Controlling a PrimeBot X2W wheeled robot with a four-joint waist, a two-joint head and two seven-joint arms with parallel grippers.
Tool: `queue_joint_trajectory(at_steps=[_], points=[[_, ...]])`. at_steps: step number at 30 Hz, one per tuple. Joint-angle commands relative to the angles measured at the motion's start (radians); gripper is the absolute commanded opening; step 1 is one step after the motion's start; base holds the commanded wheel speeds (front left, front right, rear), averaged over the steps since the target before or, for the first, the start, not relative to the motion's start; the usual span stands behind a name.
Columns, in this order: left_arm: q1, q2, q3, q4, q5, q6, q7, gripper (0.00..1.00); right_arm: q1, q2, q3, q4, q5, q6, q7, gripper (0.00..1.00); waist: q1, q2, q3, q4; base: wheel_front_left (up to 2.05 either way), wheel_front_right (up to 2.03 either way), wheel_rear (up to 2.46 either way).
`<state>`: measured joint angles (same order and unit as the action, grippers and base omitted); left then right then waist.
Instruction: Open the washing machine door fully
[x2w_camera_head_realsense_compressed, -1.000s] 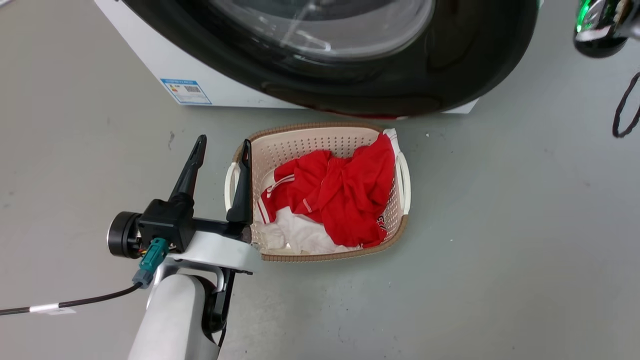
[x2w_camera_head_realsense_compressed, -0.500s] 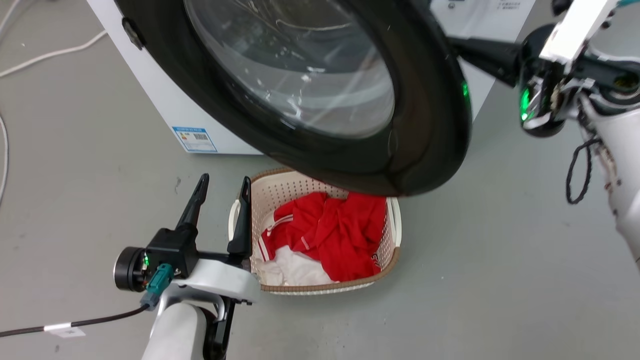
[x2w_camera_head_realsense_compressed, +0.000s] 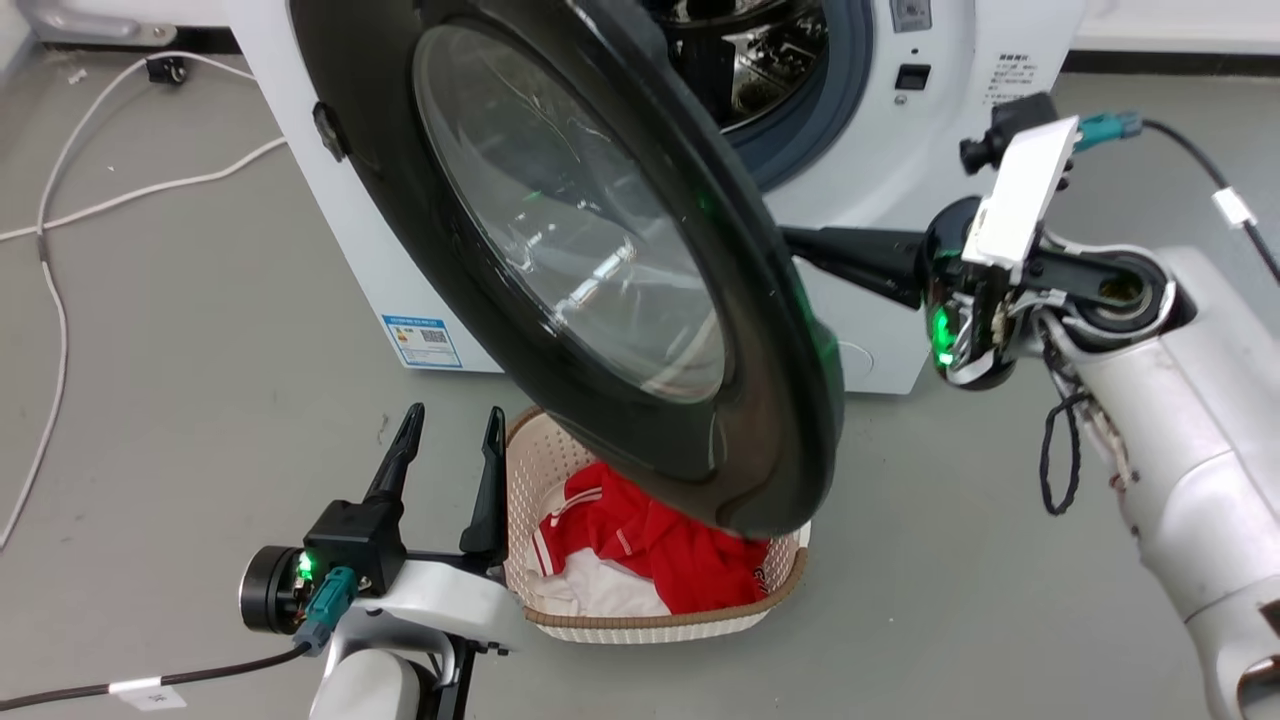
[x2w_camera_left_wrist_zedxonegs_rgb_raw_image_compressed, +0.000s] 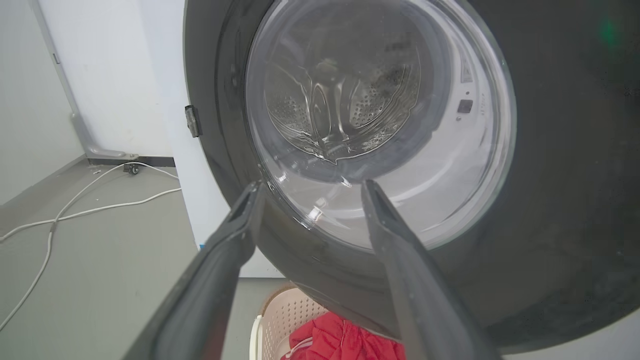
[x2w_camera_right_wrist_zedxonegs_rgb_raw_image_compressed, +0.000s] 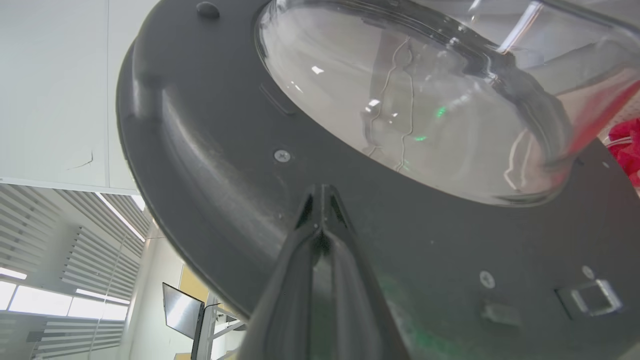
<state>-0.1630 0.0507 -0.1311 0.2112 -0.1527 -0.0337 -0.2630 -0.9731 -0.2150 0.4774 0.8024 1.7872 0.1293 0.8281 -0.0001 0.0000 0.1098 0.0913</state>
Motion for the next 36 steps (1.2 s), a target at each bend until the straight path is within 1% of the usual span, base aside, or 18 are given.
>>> queue_joint_trajectory(at_steps=[1, 12, 24, 27, 31, 36], points=[[0.011, -0.001, -0.002, 0.001, 0.001, 0.004, -0.003, 1.0, 0.025, 0.015, 0.007, -0.012, 0.009, 0.002, 0.005, 0.0, 0.0001, 0.0, -0.01, 0.004, 0.0, 0.0, 0.0], [0.04, -0.001, 0.003, 0.007, 0.008, 0.005, -0.003, 1.0, 0.129, 0.052, 0.04, -0.124, 0.033, 0.002, -0.005, 0.0, 0.0001, 0.0, -0.049, 0.012, 0.0, 0.0, 0.0], [0.054, -0.001, 0.0, 0.007, 0.005, 0.004, -0.003, 1.0, 0.2, 0.079, 0.082, -0.221, 0.029, 0.002, -0.061, 0.0, 0.0001, 0.0, -0.061, 0.004, 0.0, 0.0, 0.0], [0.055, -0.001, -0.004, 0.009, 0.002, 0.005, -0.003, 1.0, 0.214, 0.073, 0.082, -0.243, 0.014, 0.002, -0.104, 0.0, 0.0001, 0.0, -0.065, 0.002, 0.0, 0.0, 0.0], [0.058, -0.001, -0.011, 0.012, -0.002, 0.007, -0.003, 1.0, 0.257, 0.043, 0.036, -0.3, -0.023, 0.002, -0.229, 0.0, 0.0001, 0.0, -0.076, 0.005, 0.0, 0.0, 0.0], [0.072, -0.001, -0.009, 0.017, -0.003, 0.009, -0.003, 1.0, 0.364, -0.004, -0.041, -0.39, -0.062, 0.002, -0.393, 0.0, 0.0001, 0.0, -0.094, 0.002, 0.0, 0.0, 0.0]])
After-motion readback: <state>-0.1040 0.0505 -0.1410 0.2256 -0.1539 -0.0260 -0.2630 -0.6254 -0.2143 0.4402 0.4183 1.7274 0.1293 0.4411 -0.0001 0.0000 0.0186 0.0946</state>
